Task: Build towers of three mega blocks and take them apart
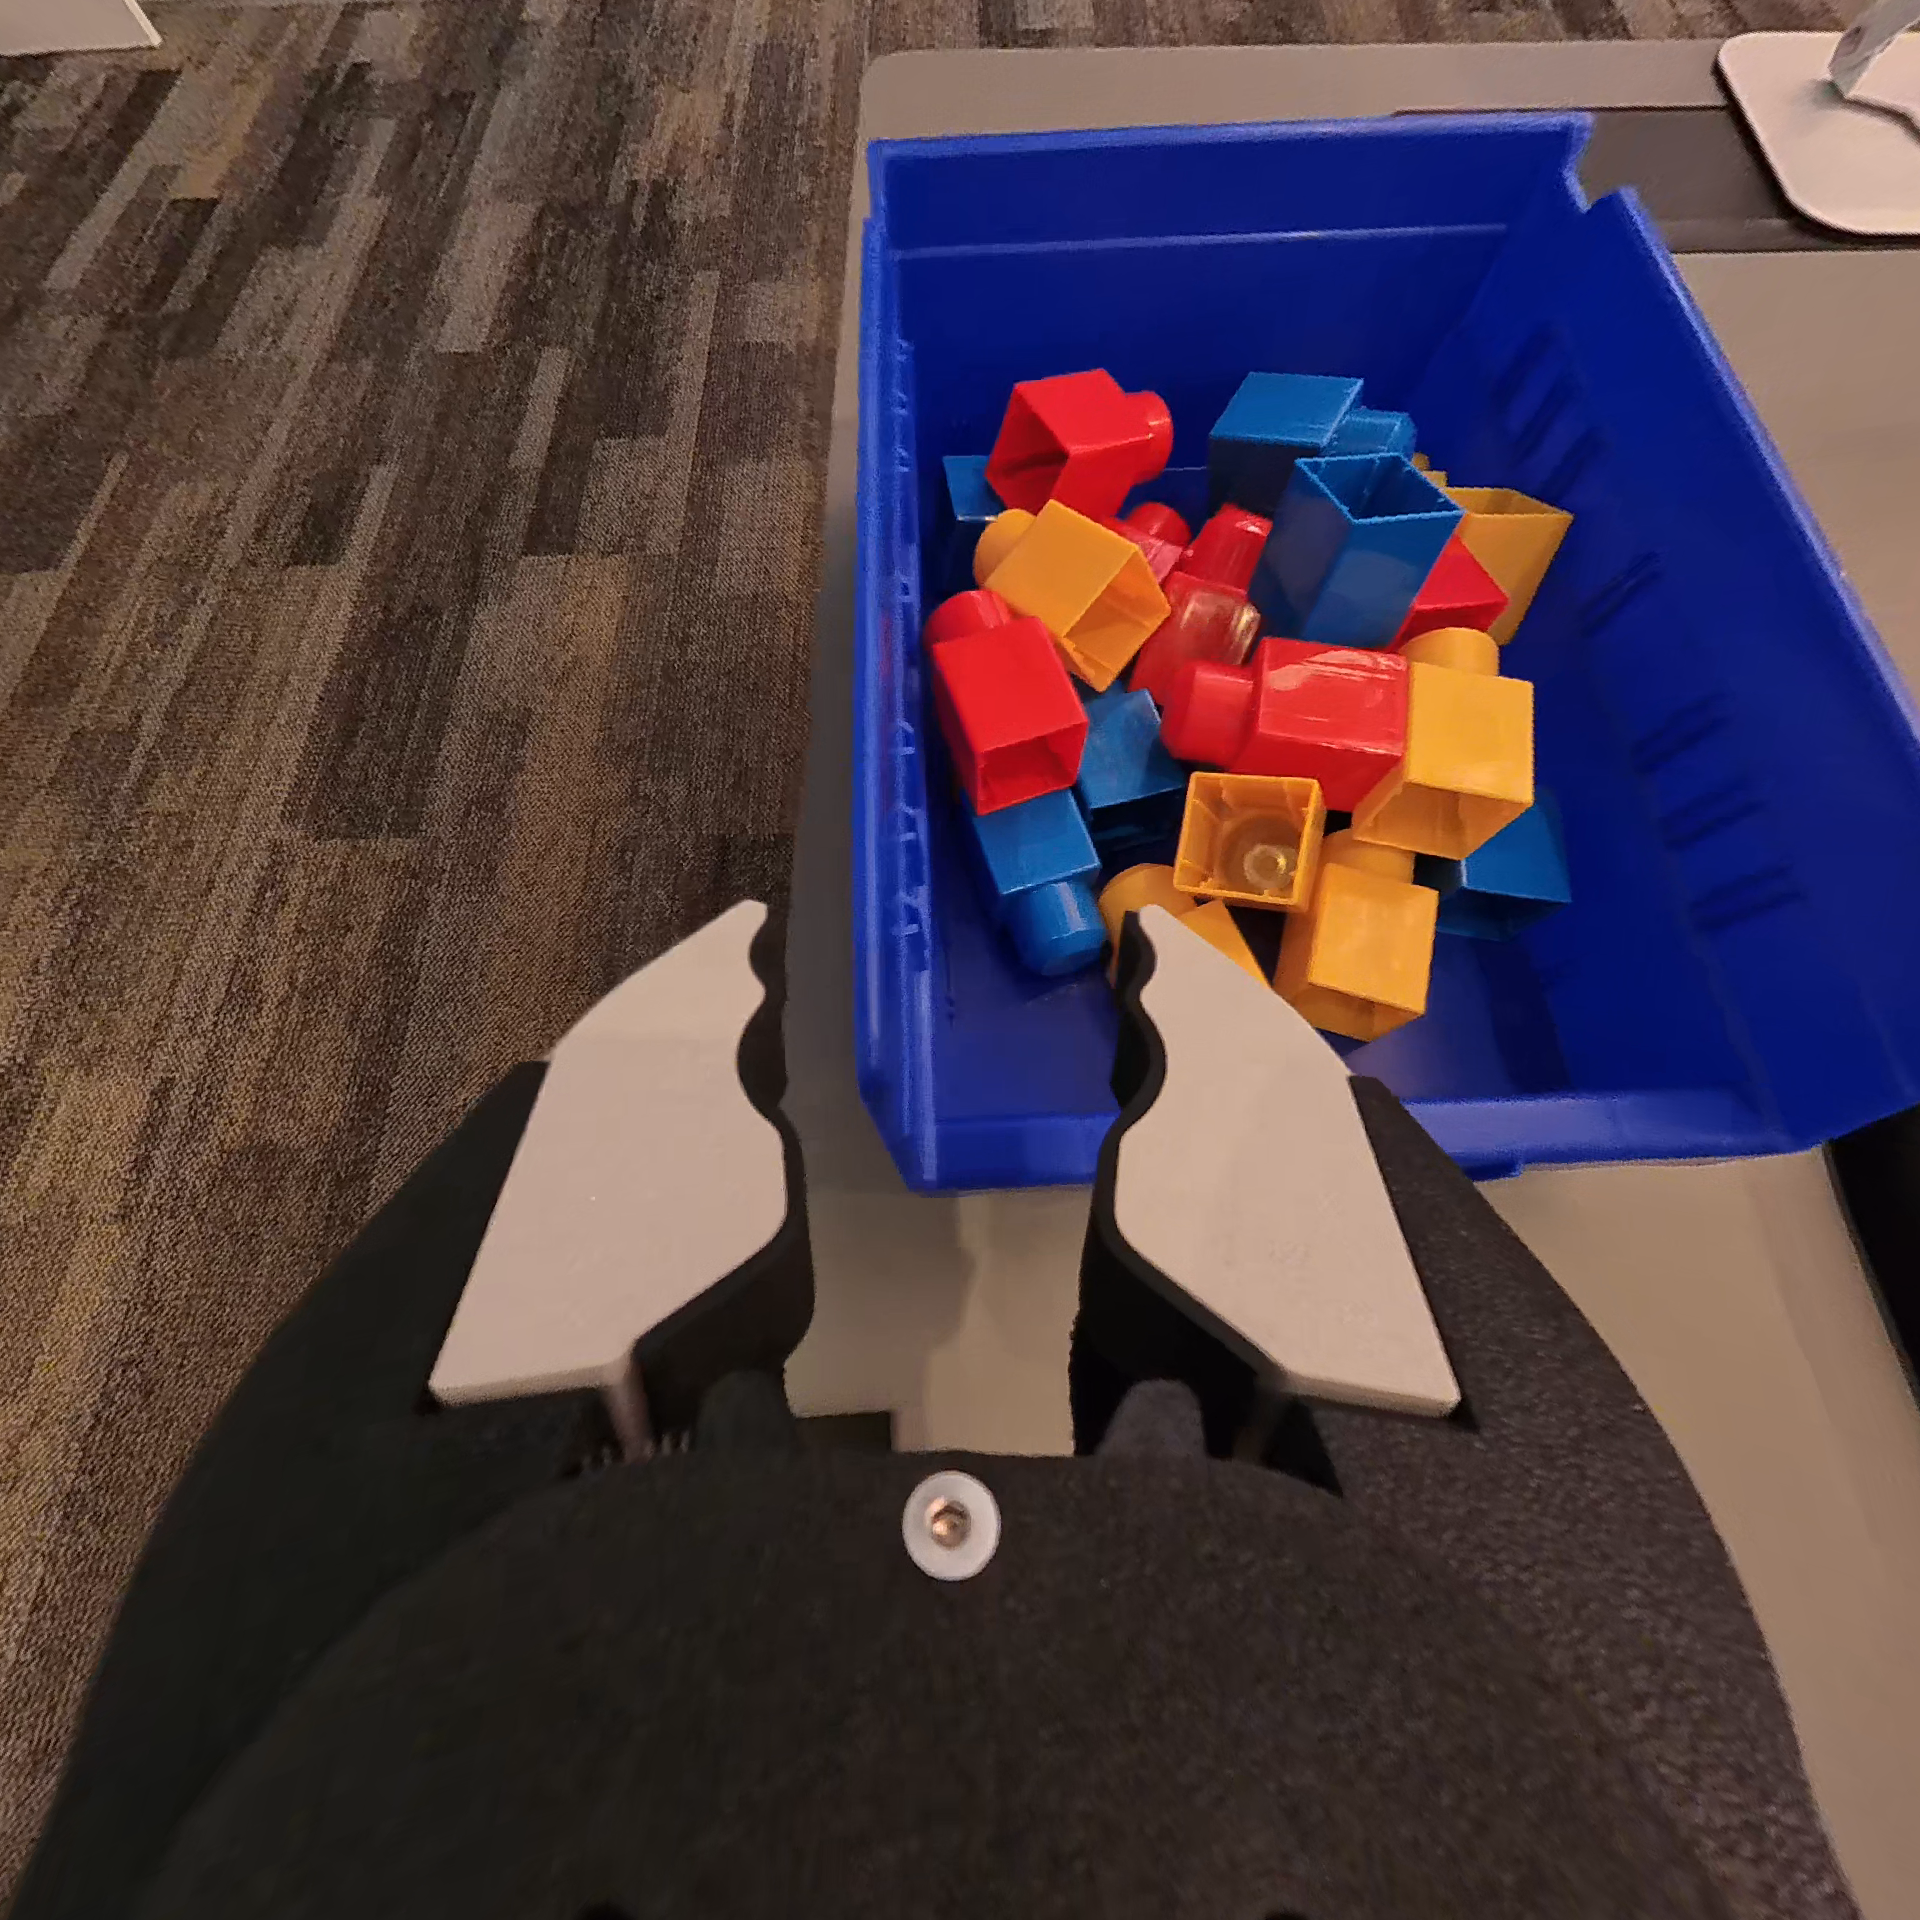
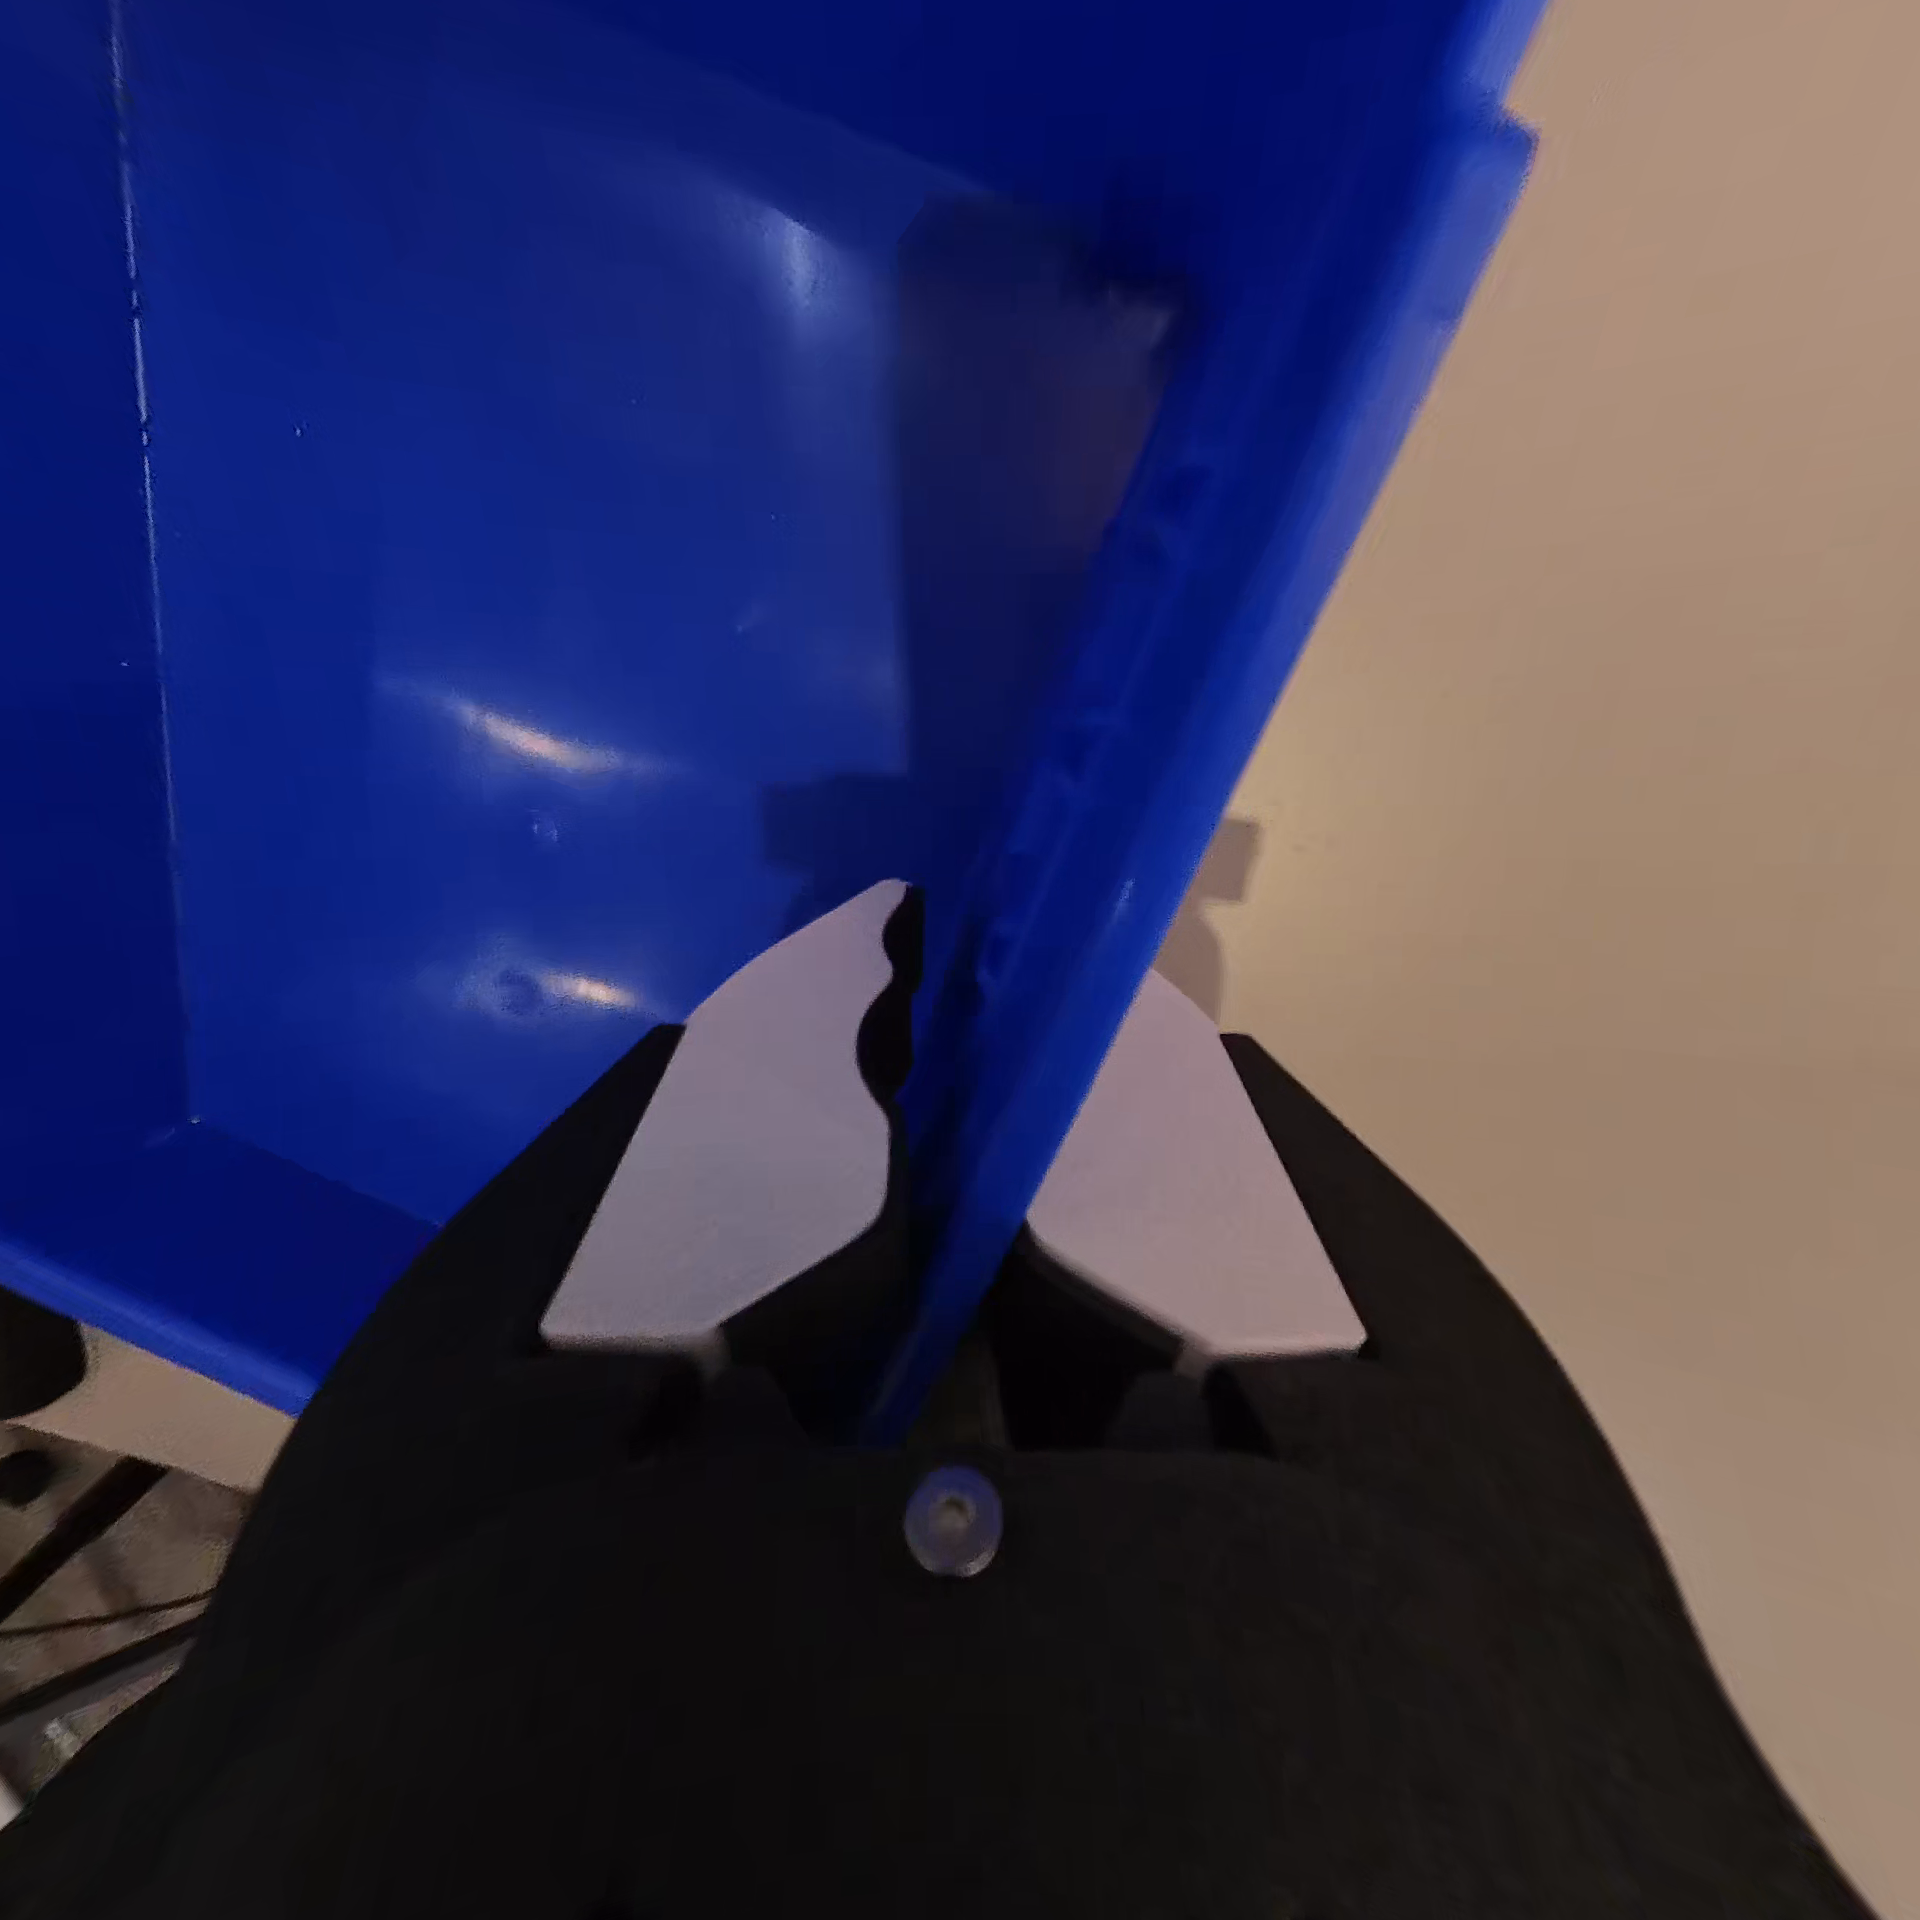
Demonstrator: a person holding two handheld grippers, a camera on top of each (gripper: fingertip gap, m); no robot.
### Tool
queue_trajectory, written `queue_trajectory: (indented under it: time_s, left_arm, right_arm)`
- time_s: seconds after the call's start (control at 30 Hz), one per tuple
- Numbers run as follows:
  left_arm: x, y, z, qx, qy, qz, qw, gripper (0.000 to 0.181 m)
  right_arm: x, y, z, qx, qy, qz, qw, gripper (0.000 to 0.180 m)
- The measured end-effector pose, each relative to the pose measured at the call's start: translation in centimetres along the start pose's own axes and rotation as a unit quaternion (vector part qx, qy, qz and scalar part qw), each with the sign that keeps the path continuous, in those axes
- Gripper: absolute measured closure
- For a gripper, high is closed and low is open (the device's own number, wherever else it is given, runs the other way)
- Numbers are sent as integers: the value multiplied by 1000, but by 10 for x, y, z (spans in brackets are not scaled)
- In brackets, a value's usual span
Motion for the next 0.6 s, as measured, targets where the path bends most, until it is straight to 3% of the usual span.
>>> queue_trajectory:
  time_s: [0.17, 0.33, 0.47, 0.6]
  left_arm:
    - [-8, 8, 6, 24, 15, -3, 1000, 119]
    - [-14, 2, -3, 16, 20, -6, 1000, 119]
    - [-20, -7, -10, 4, 16, 2, 1000, 120]
    - [-28, -11, -12, 8, 26, 3, 1000, 121]
  right_arm:
    - [-4, -15, -14, 1, 16, -66, 998, 169]
    - [-26, -71, -43, -57, 16, -91, 994, 169]
    - [-91, -119, -43, -79, 4, -39, 996, 170]
    - [-183, -145, -12, -51, 16, 36, 998, 170]
Point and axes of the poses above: each gripper's, where its closed fingertips meet, y out along the fingers, z out of its underside, x = y × z across the jaws, the point moved 2 cm from there along -y, back along the fingers, and after that the axes turned 5 degrees about -y, right-handed, at the moved point
